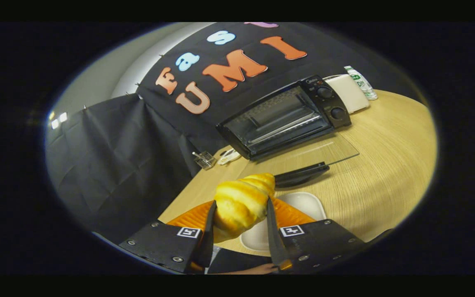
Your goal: Open the toaster oven, put the food inside, and close the toaster oven door.
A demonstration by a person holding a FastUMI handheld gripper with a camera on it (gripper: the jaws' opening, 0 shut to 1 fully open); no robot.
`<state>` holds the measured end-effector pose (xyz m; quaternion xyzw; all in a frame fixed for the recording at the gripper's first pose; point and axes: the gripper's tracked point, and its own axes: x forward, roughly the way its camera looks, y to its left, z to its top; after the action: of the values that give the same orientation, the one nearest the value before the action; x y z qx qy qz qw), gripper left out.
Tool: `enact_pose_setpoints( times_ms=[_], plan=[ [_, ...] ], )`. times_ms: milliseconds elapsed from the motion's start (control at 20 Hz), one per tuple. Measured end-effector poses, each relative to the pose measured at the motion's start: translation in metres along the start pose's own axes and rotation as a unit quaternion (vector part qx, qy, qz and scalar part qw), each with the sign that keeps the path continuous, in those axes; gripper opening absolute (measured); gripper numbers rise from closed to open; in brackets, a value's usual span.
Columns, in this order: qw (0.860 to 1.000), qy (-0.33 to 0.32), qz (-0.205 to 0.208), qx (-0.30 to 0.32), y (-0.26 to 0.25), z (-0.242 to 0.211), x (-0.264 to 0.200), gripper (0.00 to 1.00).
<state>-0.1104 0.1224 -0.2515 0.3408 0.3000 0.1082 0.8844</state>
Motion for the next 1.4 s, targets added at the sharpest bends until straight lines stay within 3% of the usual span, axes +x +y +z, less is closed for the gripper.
enact_pose_setpoints(
  times_ms=[300, 700, 1250, 1400],
  plan=[
    [0.996, -0.064, 0.05, 0.041, 0.002, 0.066, 0.04, 0.55],
    [0.994, -0.077, 0.014, 0.082, -0.047, 0.123, 0.117, 0.55],
    [0.996, -0.065, -0.029, 0.057, -0.068, 0.157, 0.193, 0.55],
    [0.995, -0.08, -0.049, 0.024, -0.076, 0.167, 0.203, 0.55]
  ],
)
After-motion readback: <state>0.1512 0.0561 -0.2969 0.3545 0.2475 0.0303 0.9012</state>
